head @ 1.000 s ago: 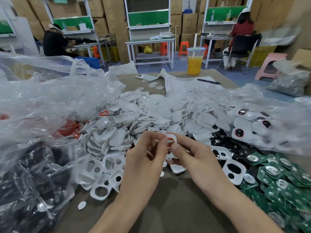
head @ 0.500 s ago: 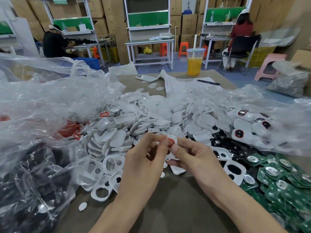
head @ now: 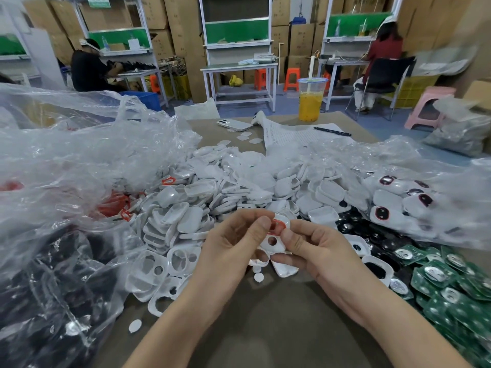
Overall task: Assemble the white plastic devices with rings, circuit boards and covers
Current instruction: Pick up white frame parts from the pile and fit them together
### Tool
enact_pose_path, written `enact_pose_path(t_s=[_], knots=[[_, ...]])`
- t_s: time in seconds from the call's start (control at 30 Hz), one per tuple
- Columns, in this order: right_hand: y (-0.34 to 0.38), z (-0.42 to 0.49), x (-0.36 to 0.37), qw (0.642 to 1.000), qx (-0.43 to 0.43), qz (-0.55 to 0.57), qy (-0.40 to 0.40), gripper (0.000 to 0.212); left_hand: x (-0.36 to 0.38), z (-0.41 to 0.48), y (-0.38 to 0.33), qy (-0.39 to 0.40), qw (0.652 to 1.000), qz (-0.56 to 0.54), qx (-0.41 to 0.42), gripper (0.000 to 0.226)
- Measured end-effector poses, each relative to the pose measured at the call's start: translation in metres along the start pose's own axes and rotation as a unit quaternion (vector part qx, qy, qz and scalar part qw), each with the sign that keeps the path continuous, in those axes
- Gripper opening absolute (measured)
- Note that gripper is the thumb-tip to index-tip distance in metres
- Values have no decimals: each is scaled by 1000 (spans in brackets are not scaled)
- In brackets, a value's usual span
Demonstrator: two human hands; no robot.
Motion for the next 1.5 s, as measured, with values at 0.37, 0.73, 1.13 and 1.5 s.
enact_pose_path(t_s=[0.37, 0.73, 1.13, 1.5], knots=[[2, -2, 0, 1000, -5, -16, -7, 24, 1, 0, 8, 1, 999, -45, -19, 30], [0, -1, -4, 1000, 18, 5, -16, 36, 6, 2, -4, 44, 999, 9, 7, 23], [-2, -2, -1, 1000, 26, 4, -6, 16, 7, 1, -11, 20, 997, 72, 23, 31], [-1, 0, -6, 999, 14, -21, -21, 29, 6, 1, -6, 15, 999, 49, -8, 38]])
Point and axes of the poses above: each hand's wrist, its own z-axis towards the middle knuckle, its own x-axis out of the palm, y = z × x, the point moved 8 cm from there along z, towards the middle knuckle, and after that the axes turned 11 degrees about x, right-handed, at the moved point
